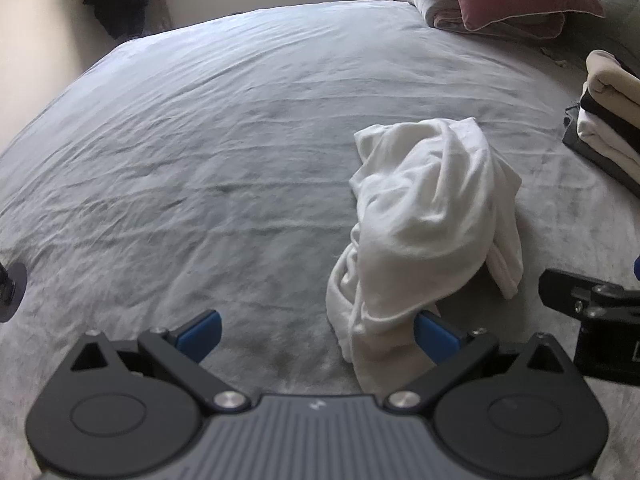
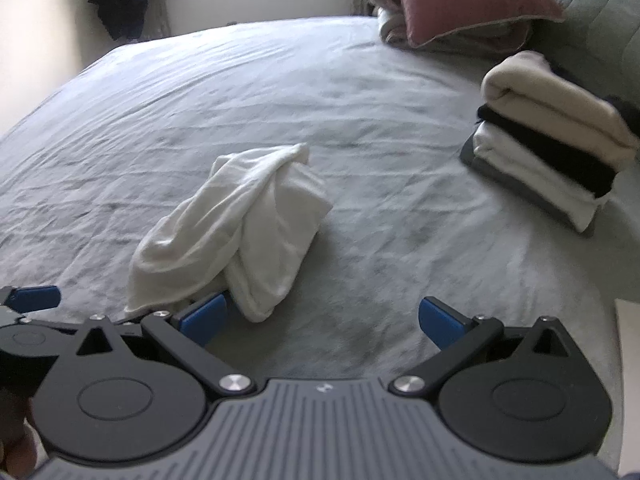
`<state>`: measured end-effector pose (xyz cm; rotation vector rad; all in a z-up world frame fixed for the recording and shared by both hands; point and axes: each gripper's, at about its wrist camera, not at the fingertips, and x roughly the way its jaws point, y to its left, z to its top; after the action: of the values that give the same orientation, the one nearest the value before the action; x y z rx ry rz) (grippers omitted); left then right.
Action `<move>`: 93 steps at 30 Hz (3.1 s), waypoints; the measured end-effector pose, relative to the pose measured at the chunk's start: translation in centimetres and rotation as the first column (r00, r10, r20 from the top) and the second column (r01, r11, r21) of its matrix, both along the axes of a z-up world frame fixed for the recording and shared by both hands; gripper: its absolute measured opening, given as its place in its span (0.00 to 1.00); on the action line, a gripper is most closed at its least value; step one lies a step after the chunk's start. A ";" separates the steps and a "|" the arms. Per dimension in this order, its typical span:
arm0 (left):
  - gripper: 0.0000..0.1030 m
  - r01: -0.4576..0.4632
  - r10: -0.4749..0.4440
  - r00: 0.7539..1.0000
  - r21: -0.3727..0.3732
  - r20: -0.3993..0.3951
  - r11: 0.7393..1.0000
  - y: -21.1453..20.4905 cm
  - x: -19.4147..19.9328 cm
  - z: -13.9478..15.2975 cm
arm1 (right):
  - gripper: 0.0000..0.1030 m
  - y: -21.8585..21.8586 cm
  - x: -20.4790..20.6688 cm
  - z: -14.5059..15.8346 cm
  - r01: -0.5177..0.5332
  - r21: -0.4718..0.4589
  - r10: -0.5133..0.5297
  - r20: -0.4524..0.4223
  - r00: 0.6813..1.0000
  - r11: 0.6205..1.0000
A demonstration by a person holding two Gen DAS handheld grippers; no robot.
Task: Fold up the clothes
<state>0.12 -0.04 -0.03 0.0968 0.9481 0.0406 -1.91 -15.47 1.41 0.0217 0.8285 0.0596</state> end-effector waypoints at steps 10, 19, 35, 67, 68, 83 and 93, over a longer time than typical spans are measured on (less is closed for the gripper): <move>0.99 0.003 -0.003 0.999 0.018 0.035 1.000 0.2 -0.4 -0.1 | 1.00 0.3 -0.6 -0.4 0.006 -0.017 -0.006 -0.007 1.000 1.000; 0.99 0.015 -0.016 0.999 0.050 0.030 0.999 0.3 -0.2 -0.4 | 1.00 -1.0 0.1 -1.2 0.057 0.013 -0.056 -0.080 0.995 0.998; 1.00 0.020 -0.020 1.000 0.086 -0.006 0.996 0.1 0.3 -2.1 | 1.00 -2.7 -0.1 -1.3 0.090 0.013 -0.088 -0.121 0.989 0.996; 0.99 0.214 -0.209 0.941 0.008 0.265 0.977 1.0 -2.3 -1.2 | 1.00 -4.2 -2.4 -5.3 -0.065 0.012 0.066 -0.129 0.989 0.998; 0.99 0.228 -0.222 0.936 0.010 0.273 0.974 0.8 -2.3 -1.2 | 1.00 -4.1 -2.4 -5.2 -0.074 0.011 0.075 -0.134 0.988 0.997; 0.22 0.251 -0.188 0.888 -0.100 0.419 0.963 0.4 -2.2 -0.2 | 1.00 -3.6 0.0 -3.0 -0.086 0.164 0.098 -0.068 0.993 0.983; 0.06 0.166 -0.047 0.866 -0.198 0.497 0.966 3.7 -3.6 2.4 | 0.73 -1.0 1.1 -1.3 -0.142 0.237 0.139 0.028 0.990 0.961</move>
<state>-3.52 3.71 2.37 -0.0797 0.4295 -0.1463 -0.77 -16.49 0.11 0.1887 0.8075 0.2933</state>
